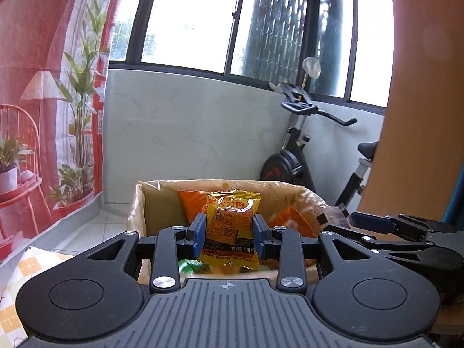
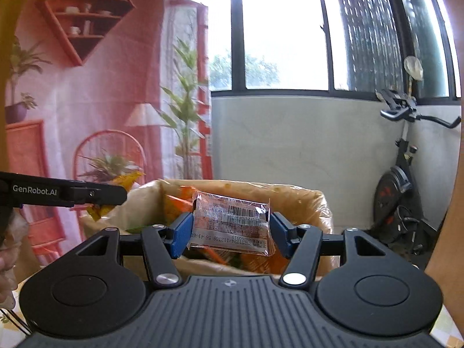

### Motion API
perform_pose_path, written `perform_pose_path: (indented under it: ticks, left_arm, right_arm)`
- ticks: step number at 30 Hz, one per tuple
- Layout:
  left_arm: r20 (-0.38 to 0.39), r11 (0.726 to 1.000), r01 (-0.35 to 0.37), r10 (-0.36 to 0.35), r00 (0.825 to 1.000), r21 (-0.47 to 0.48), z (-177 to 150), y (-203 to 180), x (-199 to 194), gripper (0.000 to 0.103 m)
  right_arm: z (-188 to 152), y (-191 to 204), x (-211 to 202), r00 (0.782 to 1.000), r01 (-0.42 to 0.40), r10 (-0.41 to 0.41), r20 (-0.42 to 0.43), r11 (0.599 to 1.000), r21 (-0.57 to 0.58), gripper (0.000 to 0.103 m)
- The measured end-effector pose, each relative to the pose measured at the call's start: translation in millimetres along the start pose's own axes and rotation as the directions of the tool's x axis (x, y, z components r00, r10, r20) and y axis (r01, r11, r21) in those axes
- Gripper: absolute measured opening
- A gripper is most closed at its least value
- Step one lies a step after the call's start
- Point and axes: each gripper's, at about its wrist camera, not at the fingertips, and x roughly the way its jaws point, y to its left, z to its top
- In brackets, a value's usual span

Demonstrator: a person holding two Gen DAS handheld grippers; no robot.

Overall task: Organize snacks
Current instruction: 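Lift the yellow and clear packs and carry both over the box, then open both tools to drop the yellow and clear packs into the box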

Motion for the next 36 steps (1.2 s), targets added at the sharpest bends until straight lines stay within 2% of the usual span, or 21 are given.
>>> perform_pose_path:
  ticks: [9,18,20,22,25,29,36]
  left_arm:
    - [-0.067,0.999,-0.029,0.03,0.997,0.014,-5.2,10.2,17.9,0.036]
    - [-0.101,1.0,-0.027,0.028,0.994,0.016,-5.4,14.8,23.6,0.039]
    - [-0.101,0.999,-0.036,0.038,0.994,0.016,-3.4,15.7,23.7,0.058]
    - [-0.092,0.999,-0.045,0.047,0.995,0.015,-1.9,16.9,21.3,0.068]
    - [-0.087,0.999,-0.045,0.046,0.995,0.019,1.8,17.7,16.3,0.075]
    - [-0.076,0.998,-0.055,0.057,0.995,0.022,7.3,16.6,3.2,0.086]
    - [-0.054,0.994,-0.102,0.104,0.993,0.039,15.9,10.9,-25.9,0.093]
  right_arm:
    - [6.2,-11.9,35.7,0.993,0.039,-0.032,-0.118,0.997,0.062,0.061]
    - [-0.1,-16.6,44.5,0.986,0.038,-0.021,-0.168,0.995,0.096,0.063]
    - [0.4,-17.1,45.3,0.984,0.043,-0.024,-0.177,0.994,0.102,0.065]
    - [1.4,-16.1,44.5,0.983,0.048,-0.031,-0.181,0.995,0.091,0.07]
    - [3.8,-13.9,41.9,0.983,0.055,-0.041,-0.179,0.996,0.075,0.07]
    - [8.0,-12.0,34.6,0.984,0.065,-0.05,-0.173,0.994,0.084,0.078]
    - [21.9,-7.7,8.3,0.99,0.045,-0.03,-0.138,0.993,0.108,0.093]
